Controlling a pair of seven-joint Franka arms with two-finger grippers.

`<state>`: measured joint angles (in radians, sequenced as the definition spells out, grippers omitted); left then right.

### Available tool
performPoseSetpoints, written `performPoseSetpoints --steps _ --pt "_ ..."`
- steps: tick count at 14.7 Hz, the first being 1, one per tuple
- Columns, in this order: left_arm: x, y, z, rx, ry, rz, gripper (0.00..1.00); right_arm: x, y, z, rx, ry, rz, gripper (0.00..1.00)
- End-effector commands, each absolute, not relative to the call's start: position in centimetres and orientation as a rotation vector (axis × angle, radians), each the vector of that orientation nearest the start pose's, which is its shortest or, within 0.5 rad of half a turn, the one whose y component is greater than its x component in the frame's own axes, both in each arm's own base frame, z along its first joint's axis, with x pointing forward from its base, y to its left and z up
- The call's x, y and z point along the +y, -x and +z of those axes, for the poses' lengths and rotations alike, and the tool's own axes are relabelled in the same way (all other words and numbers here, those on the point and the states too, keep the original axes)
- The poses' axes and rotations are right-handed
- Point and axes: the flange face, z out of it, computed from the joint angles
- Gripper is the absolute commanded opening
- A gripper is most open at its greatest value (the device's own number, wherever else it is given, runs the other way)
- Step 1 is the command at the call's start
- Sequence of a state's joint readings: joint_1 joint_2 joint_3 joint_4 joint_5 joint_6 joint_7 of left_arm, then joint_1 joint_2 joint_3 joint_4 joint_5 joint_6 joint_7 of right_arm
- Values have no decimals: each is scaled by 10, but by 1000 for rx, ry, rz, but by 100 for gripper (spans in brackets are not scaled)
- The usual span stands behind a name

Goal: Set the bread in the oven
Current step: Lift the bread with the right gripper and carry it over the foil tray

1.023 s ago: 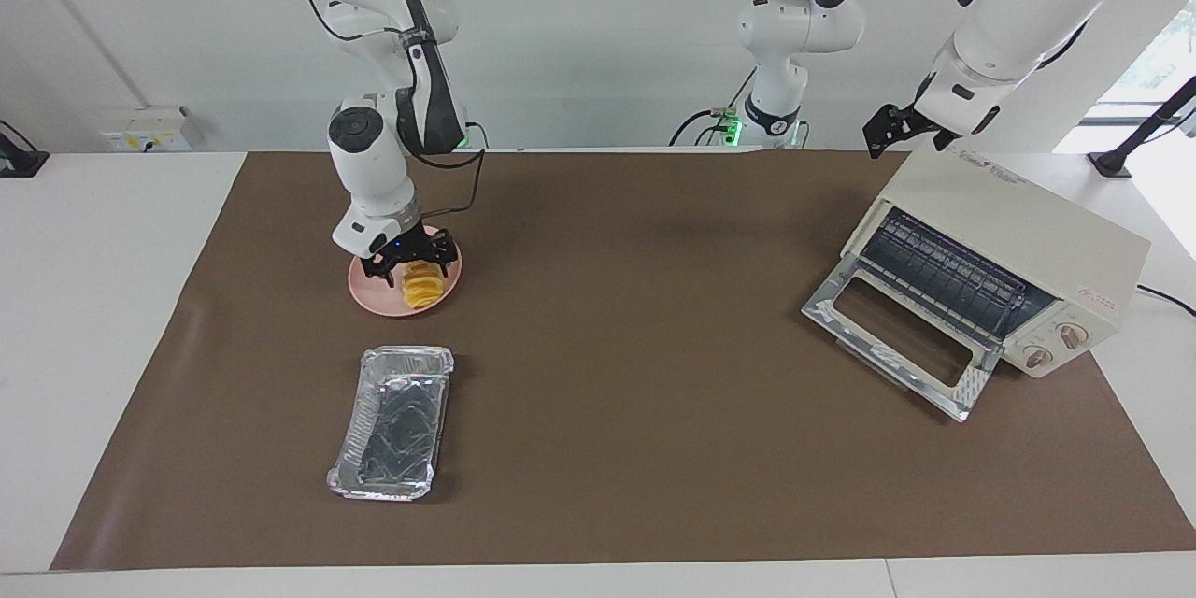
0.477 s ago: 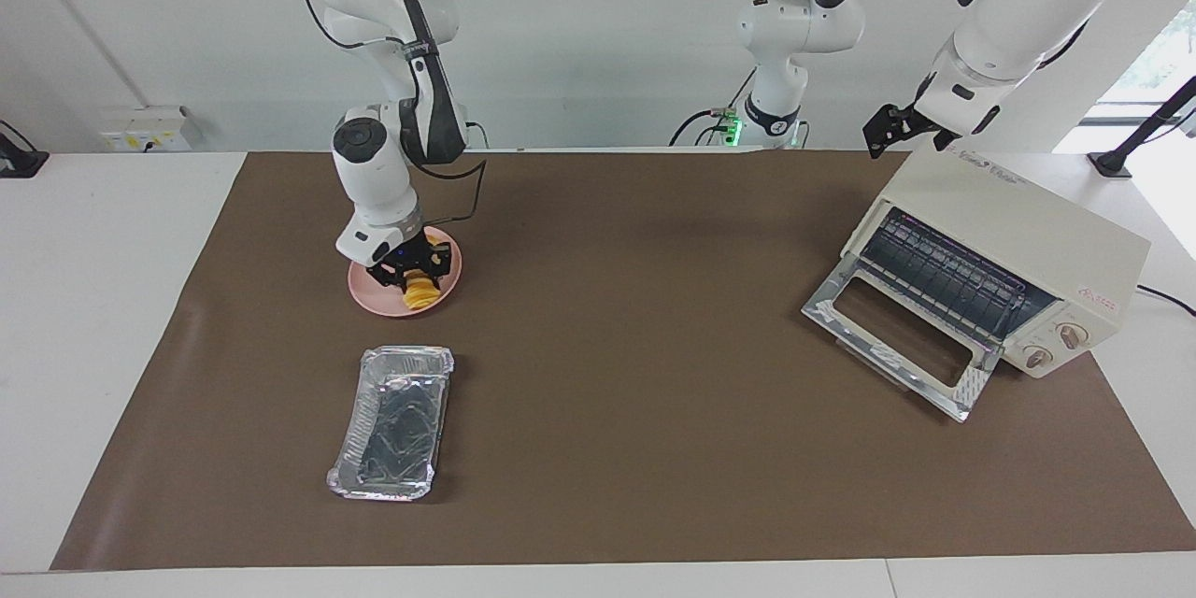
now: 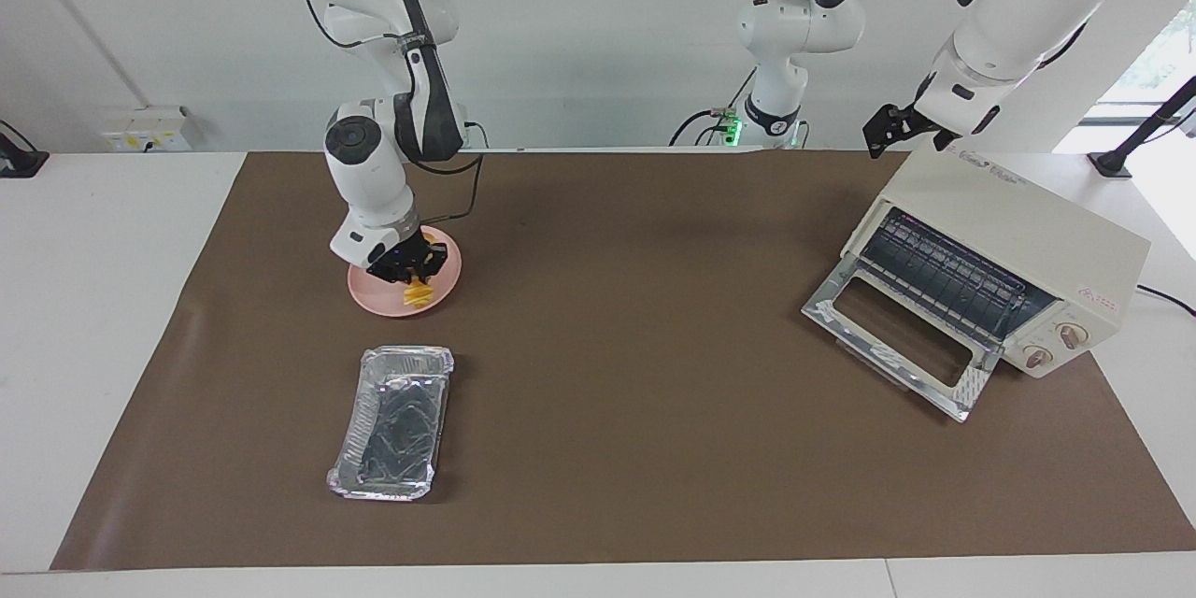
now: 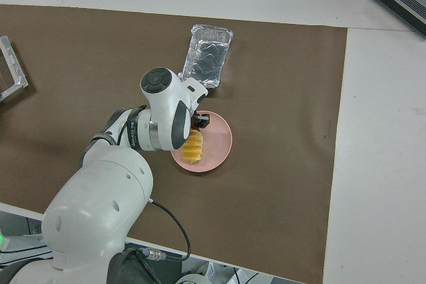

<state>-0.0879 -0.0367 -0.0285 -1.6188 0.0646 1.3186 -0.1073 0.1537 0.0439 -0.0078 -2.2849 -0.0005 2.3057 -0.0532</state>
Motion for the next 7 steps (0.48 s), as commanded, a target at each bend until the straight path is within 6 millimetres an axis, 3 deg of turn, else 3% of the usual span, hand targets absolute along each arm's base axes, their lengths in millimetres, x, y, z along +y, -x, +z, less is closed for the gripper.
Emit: performPoseSetpoints --steps 1,4,7 --pt "-50 -503 606 -2 3038 380 100 75 -547 377 -280 3127 82 0" --pt "-50 -503 606 0 3039 381 100 75 -588 416 -266 3128 32 0" --pt "-50 -503 606 0 3039 381 100 78 -623 437 -267 3130 -70 0"
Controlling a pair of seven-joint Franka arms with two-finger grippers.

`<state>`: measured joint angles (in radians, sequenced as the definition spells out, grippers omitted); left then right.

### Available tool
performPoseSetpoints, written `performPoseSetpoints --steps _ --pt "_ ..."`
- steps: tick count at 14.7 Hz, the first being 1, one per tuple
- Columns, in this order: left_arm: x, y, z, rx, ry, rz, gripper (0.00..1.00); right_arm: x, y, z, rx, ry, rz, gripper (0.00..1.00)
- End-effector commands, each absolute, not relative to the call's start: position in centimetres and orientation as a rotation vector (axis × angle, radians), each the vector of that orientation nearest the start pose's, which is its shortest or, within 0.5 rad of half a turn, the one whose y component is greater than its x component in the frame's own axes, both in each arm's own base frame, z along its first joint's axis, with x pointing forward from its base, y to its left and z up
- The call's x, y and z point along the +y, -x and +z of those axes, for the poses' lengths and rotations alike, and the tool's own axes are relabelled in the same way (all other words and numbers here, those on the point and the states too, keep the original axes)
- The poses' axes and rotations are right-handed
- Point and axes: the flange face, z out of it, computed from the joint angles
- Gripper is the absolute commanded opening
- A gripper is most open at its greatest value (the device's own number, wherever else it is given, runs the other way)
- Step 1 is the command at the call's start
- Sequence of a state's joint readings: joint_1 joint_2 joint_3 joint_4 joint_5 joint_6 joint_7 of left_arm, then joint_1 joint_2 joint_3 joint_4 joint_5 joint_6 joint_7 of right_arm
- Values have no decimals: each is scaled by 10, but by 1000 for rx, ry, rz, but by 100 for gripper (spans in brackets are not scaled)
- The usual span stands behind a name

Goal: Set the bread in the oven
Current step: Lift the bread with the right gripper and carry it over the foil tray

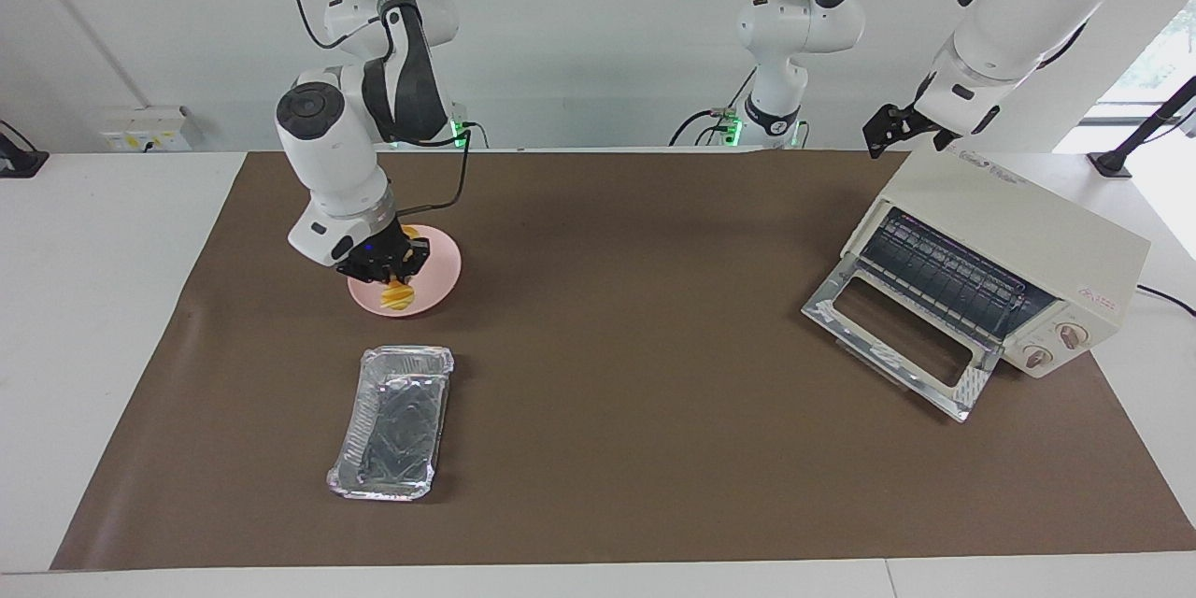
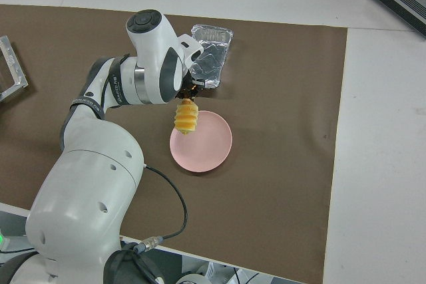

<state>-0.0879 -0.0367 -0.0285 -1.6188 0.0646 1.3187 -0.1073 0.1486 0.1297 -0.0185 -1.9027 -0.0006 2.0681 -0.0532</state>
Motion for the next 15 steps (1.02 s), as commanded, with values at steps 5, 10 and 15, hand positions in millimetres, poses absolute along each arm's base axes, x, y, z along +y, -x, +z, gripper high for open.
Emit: performPoseSetpoints --steps 5,10,15 --pt "-50 -503 606 -2 3038 380 100 61 -717 417 -202 3138 -68 0" --pt "-50 -503 606 -2 3038 380 100 62 -750 379 -161 3136 -116 0" --pt "-50 -503 606 -2 3038 380 100 65 -770 341 -89 3133 -159 0"
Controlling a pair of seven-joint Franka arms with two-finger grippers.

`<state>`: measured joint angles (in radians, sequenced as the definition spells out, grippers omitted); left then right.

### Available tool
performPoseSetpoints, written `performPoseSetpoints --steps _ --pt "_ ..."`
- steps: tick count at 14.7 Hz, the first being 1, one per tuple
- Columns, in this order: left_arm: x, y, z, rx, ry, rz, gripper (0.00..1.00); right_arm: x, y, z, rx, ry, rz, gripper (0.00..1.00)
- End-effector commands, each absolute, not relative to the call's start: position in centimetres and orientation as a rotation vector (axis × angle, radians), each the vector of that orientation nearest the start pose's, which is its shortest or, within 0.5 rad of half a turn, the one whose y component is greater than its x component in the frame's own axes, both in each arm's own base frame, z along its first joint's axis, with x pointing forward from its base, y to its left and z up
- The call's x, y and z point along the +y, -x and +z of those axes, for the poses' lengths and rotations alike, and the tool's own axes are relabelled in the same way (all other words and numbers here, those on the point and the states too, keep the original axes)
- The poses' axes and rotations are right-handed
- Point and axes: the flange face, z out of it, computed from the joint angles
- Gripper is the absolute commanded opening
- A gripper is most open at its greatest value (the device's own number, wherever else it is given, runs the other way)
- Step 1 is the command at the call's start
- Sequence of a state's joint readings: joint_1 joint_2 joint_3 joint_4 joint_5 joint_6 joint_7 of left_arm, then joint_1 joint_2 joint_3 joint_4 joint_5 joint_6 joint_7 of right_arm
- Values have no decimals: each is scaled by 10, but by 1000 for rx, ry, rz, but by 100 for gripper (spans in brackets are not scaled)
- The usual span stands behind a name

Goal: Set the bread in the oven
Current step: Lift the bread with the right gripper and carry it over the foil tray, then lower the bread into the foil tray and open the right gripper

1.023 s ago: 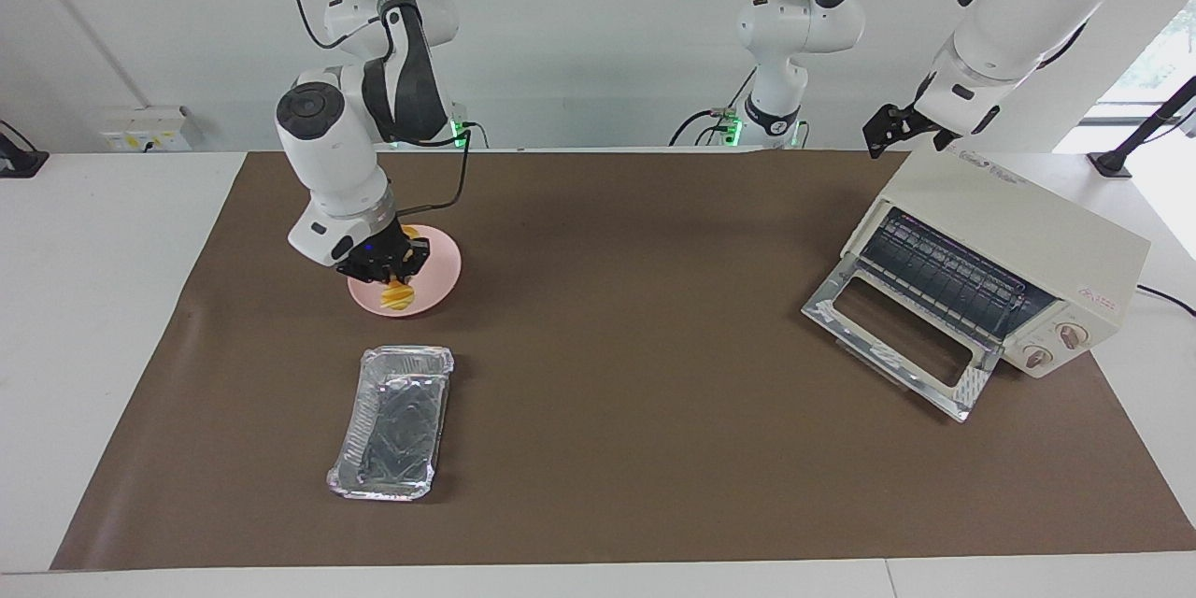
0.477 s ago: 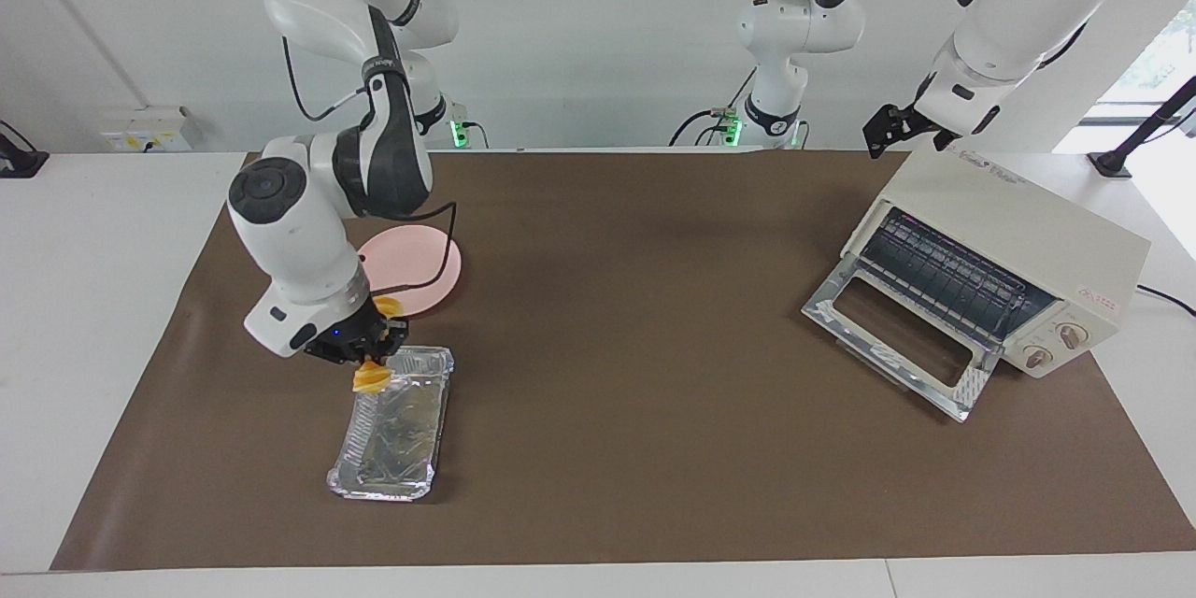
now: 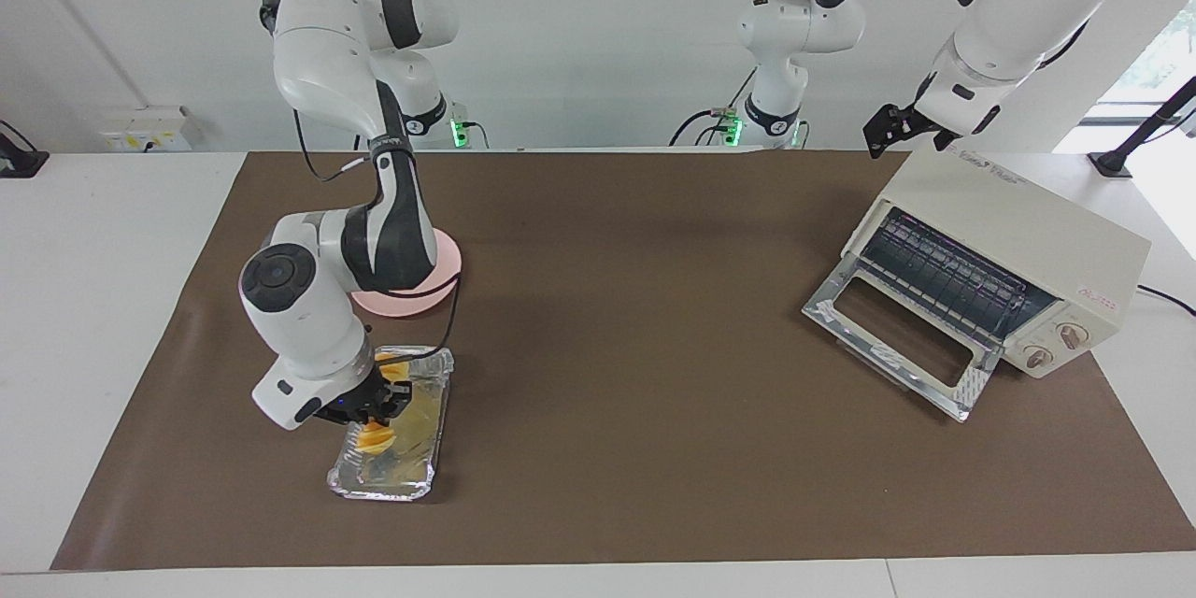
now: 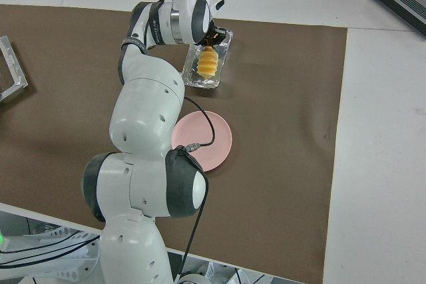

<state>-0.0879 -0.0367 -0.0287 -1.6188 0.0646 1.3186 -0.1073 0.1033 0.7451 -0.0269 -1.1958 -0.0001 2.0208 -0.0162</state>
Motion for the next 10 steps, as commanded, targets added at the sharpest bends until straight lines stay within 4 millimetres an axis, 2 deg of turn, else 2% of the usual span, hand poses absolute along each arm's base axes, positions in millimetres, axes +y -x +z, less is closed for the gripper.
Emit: performPoseSetpoints --steps 1,3,7,8,9,10 --pt "-50 -503 606 0 3039 381 100 67 -772 331 -67 3130 -173 0" --pt "-50 -503 606 -2 3038 380 100 71 -774 322 -57 3129 -185 0" --pt "-50 -503 606 0 3039 381 100 76 -773 321 -10 3126 -182 0" --pt "-50 -503 606 -2 3038 380 100 76 -772 323 -10 3125 -184 35" --pt "-50 -503 606 -2 3038 380 100 76 -772 323 -12 3128 -180 99" --pt "-50 -503 606 -2 3038 380 100 77 -771 323 -19 3135 -177 100"
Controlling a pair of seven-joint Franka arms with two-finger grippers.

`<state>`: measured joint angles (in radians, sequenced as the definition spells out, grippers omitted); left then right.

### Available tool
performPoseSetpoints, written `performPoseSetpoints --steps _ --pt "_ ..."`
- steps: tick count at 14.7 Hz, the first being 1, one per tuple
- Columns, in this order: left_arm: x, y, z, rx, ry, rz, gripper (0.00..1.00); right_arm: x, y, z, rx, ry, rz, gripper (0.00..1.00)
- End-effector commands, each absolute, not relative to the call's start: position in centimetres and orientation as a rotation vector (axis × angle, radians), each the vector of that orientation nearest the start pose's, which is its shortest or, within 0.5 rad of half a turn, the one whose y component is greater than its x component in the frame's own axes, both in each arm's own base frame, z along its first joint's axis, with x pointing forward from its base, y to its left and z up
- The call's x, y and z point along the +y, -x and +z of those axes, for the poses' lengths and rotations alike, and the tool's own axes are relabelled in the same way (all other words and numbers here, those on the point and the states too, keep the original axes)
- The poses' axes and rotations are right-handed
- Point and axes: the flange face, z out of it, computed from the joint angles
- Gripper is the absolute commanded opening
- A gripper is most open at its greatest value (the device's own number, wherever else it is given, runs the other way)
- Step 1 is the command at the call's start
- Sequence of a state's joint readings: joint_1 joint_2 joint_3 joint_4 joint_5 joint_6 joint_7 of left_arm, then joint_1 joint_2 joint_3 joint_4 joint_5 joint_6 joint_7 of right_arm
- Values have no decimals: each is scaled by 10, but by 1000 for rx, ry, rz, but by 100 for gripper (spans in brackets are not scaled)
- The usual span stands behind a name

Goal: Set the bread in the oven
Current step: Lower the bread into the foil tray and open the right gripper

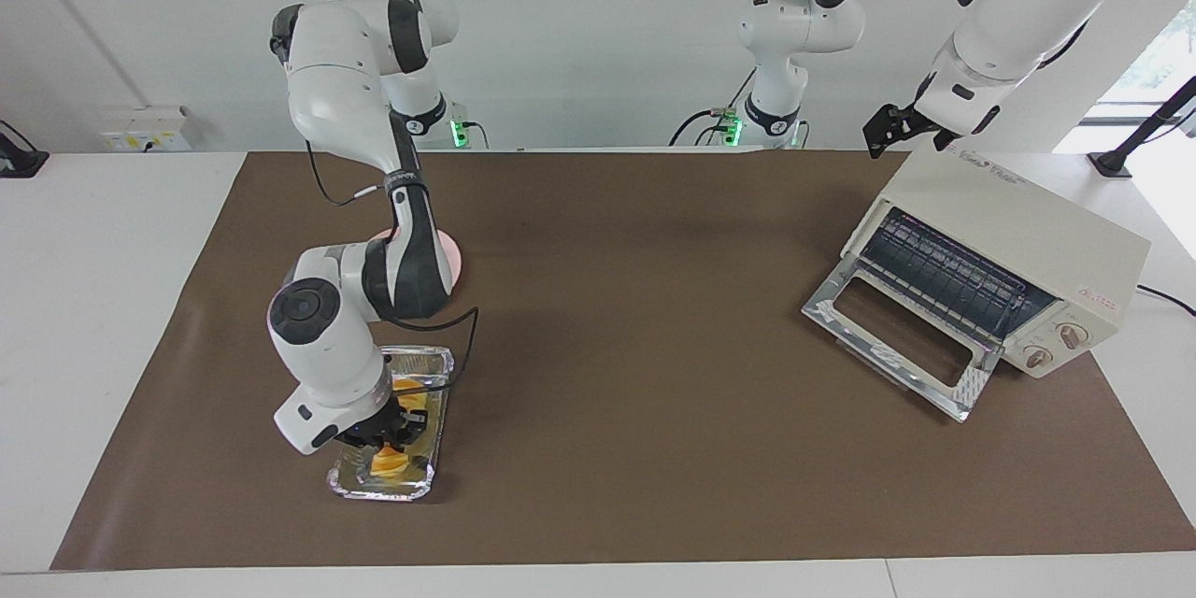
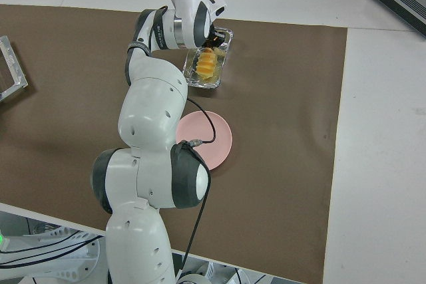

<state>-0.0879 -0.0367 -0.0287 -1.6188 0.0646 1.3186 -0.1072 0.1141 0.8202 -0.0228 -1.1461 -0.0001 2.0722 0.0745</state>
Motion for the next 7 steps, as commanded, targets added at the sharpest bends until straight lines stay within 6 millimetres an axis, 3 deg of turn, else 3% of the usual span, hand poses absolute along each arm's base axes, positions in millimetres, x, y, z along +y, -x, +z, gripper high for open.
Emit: performPoseSetpoints --steps 1,7 --pt "-50 -503 606 0 3039 381 100 78 -771 324 -24 3139 -170 100" --pt "-50 -503 606 -2 3038 380 100 64 -765 351 -12 3147 -125 100"
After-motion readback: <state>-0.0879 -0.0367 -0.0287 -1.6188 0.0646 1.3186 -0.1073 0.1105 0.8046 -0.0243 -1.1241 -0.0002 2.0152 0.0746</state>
